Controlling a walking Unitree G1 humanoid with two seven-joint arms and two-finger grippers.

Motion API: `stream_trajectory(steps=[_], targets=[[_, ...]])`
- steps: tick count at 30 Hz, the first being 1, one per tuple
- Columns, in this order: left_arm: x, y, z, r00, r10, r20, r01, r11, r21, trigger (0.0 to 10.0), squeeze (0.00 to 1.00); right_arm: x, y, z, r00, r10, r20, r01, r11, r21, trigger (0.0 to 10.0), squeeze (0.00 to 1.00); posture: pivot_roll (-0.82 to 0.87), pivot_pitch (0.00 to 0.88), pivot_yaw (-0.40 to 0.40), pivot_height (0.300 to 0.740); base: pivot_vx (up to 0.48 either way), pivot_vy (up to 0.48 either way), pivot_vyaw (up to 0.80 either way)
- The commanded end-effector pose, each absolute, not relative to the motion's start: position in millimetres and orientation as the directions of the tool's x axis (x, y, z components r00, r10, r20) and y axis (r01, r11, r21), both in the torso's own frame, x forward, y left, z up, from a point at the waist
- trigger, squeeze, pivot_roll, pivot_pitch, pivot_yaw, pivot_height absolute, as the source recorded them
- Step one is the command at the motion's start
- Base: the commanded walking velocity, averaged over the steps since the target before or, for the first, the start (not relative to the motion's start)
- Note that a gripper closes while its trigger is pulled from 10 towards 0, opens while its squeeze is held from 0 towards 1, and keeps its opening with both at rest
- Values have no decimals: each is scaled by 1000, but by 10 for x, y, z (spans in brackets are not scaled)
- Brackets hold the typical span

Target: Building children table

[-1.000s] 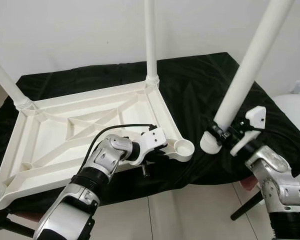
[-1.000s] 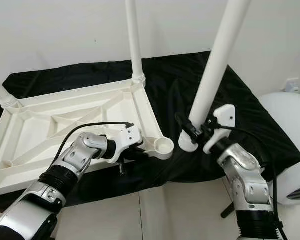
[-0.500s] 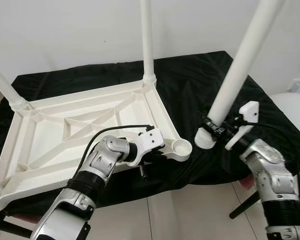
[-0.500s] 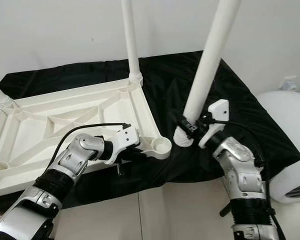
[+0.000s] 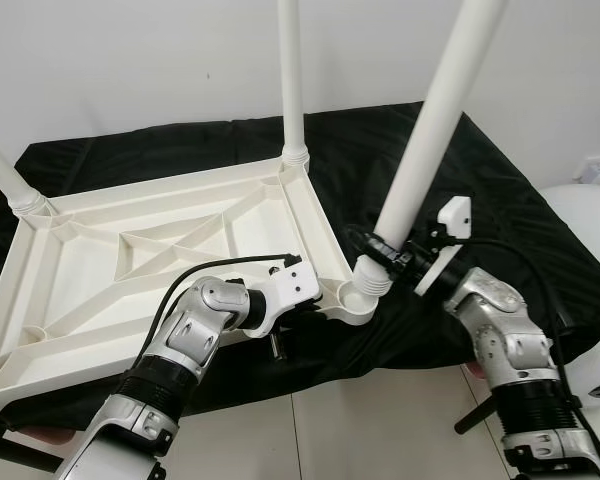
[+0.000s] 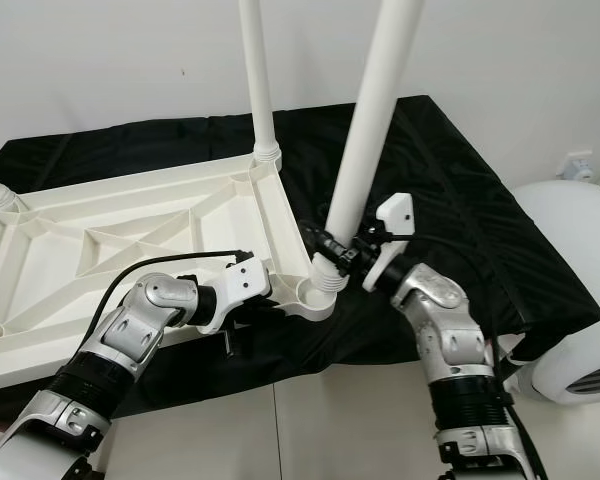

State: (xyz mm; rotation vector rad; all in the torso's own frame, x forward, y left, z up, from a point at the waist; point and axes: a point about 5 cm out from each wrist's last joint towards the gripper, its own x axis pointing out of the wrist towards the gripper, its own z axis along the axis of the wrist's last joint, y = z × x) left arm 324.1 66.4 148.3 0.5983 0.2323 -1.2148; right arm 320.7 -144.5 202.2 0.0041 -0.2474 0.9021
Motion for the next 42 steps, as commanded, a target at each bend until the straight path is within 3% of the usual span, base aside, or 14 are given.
stream_trajectory(steps=[1, 10, 25, 42], targets=[[3270, 870, 1319, 459, -714, -529, 886, 330, 324, 10000, 0, 3209, -1394, 1975, 574, 791, 210, -794, 601, -96, 10000, 0, -121, 84, 75, 740, 0, 0, 0], [3255, 845, 1343, 458, -720, -522, 887, 329, 325, 10000, 0, 3201, -1289, 1832, 542, 822, 176, -824, 561, -78, 10000, 0, -122, 91, 73, 740, 0, 0, 0], [3244, 824, 1361, 461, -722, -515, 885, 332, 327, 10000, 0, 3204, -1465, 1636, 589, 804, 77, -795, 594, -121, 10000, 0, -129, 100, 70, 740, 0, 0, 0], [3246, 784, 1395, 459, -730, -506, 885, 326, 332, 10000, 0, 3083, -1349, 1629, 509, 860, 46, -842, 508, -182, 10000, 0, -132, 108, 68, 740, 0, 0, 0]])
